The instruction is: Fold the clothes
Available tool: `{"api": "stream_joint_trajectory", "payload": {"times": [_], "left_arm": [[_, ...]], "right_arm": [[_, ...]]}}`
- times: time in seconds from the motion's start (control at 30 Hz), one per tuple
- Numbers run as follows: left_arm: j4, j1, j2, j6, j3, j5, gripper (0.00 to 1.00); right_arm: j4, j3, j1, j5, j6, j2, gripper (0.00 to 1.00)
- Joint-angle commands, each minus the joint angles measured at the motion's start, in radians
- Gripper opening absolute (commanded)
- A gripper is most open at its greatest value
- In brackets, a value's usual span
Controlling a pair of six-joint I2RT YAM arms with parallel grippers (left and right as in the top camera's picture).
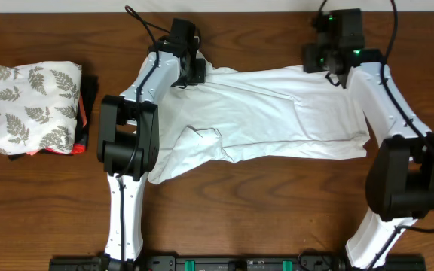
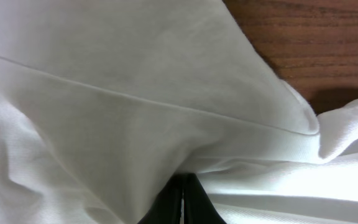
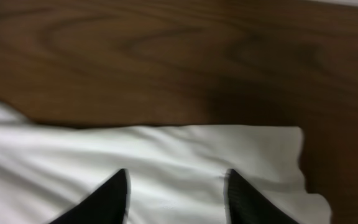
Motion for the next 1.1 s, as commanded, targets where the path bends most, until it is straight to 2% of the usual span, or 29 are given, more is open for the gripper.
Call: {"api": "stream_joint_trajectory", "payload": {"times": [0.0, 0.13, 0.77, 0.8, 0.87, 1.0, 1.07], "left_arm": [[-0.019, 0.012, 0.103, -0.009, -0.061, -0.033, 0.06], [-0.02, 0.012, 0.103, -0.009, -0.062, -0.033, 0.06], [-0.015, 0.012, 0.103, -0.009, -0.061, -0.034, 0.06], [-0.013, 0.012, 0.103, -0.009, -0.062, -0.034, 0.07], [-0.007, 0.012, 0.103, -0.009, -0.062, -0.034, 0.22], [0.024, 0.013, 0.103, -0.009, -0.061, -0.034, 0.34], [0.05, 0.013, 0.103, -0.009, -0.061, -0.034, 0.36]], "right_arm": [[0.025, -0.004, -0.034, 0.028, 0.0, 0.081, 0.37], [0.068, -0.004, -0.056, 0.028, 0.0, 0.141, 0.27], [0.166, -0.004, -0.089, 0.032, 0.0, 0.351, 0.31], [0.177, -0.004, -0.092, 0.033, 0.0, 0.36, 0.31], [0.207, -0.004, -0.102, 0.045, 0.024, 0.375, 0.37], [0.262, -0.004, -0.137, 0.08, 0.111, 0.386, 0.42], [0.279, -0.004, -0.158, 0.063, 0.143, 0.386, 0.44]]}}
